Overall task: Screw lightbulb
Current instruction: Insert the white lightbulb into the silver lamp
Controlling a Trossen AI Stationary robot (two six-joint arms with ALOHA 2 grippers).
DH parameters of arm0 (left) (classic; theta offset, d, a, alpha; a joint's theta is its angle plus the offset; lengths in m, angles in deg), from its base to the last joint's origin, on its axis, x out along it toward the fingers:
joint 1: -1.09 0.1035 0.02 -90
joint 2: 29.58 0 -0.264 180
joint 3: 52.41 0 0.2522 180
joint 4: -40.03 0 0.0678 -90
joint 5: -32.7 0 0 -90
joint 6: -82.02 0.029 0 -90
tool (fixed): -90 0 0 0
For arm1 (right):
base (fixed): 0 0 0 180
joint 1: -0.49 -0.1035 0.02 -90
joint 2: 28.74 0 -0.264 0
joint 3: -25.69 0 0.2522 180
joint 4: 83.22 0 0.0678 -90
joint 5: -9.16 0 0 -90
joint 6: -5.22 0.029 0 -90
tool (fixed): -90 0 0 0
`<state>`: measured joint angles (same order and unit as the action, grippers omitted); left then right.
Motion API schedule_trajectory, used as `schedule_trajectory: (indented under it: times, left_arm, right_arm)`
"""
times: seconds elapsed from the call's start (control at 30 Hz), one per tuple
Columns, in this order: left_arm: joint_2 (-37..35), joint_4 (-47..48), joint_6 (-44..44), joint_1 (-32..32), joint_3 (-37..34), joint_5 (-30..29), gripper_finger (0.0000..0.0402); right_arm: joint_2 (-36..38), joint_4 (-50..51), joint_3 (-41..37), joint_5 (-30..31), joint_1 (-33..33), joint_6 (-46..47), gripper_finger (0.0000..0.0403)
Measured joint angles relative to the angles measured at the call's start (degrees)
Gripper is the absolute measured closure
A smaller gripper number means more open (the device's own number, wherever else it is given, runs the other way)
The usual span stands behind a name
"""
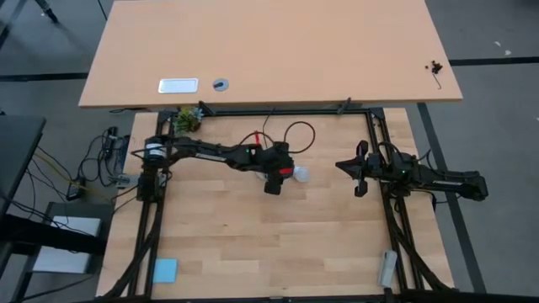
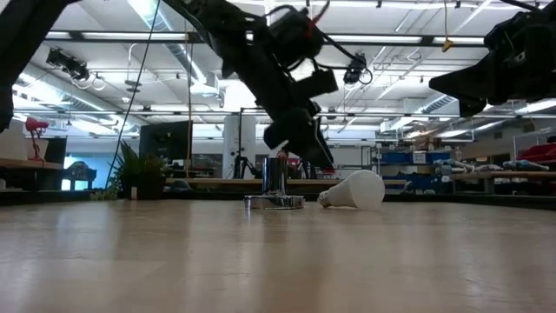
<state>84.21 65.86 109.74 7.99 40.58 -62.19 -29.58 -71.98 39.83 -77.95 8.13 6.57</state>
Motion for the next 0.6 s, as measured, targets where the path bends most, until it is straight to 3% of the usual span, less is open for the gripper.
schedule_trajectory:
  times: [0.3, 0.6]
  left_arm:
    - [8.04, 7.09, 5.65, 3.12, 9.59, 2.79, 0.0192]
    - [9.50, 7.06, 7.75, 3.61, 10.68, 9.01, 0.0192]
  right_arm:
    - [0.00, -0.51, -0.01, 0.00, 0.00, 0.00, 0.0376]
    - [0.01, -0.87, -0.02, 0.01, 0.00, -0.01, 0.0376]
